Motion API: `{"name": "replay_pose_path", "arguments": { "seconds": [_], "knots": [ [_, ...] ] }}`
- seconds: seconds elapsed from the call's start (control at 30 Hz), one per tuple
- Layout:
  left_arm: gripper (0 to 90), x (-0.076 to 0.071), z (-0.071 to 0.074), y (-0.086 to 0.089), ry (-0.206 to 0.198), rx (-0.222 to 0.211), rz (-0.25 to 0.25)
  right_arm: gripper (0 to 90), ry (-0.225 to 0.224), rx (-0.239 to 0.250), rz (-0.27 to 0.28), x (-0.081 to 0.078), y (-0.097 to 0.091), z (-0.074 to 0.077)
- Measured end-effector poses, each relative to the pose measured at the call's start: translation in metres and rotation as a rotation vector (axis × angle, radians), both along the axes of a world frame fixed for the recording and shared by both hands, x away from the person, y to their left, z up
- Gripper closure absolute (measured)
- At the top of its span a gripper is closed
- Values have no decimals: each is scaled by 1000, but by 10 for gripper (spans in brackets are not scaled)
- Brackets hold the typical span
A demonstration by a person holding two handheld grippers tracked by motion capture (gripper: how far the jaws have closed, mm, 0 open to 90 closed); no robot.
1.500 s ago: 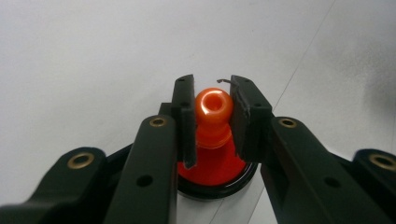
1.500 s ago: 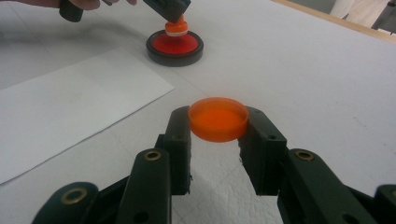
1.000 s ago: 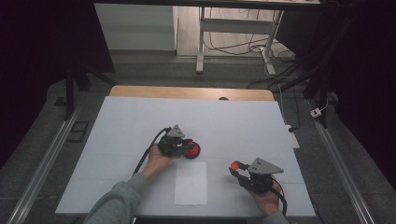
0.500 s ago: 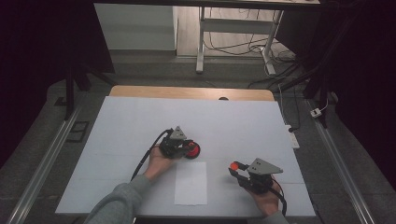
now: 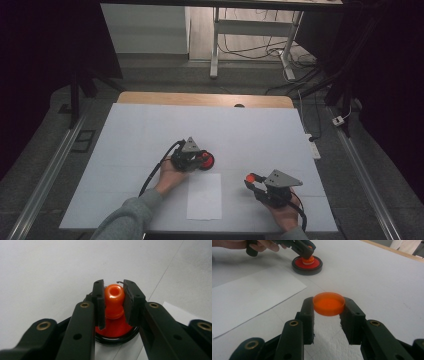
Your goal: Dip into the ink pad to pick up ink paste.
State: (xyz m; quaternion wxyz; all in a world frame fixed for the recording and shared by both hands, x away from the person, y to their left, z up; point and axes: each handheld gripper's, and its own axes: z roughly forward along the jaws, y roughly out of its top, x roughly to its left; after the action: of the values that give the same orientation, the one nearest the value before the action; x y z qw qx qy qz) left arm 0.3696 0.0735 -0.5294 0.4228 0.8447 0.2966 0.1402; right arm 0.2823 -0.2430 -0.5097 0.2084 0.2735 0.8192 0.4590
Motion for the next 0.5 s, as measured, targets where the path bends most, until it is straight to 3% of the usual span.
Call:
{"name": "replay_pose_path", "arguments": {
  "seconds": [0.13, 0.5],
  "knots": [
    [725, -1, 0, -1, -11, 10, 2, 645, 1, -6, 1, 0, 0, 0],
    [726, -1, -3, 1, -9, -19, 6, 644, -1, -7, 1, -1, 1, 0]
  ]
}}
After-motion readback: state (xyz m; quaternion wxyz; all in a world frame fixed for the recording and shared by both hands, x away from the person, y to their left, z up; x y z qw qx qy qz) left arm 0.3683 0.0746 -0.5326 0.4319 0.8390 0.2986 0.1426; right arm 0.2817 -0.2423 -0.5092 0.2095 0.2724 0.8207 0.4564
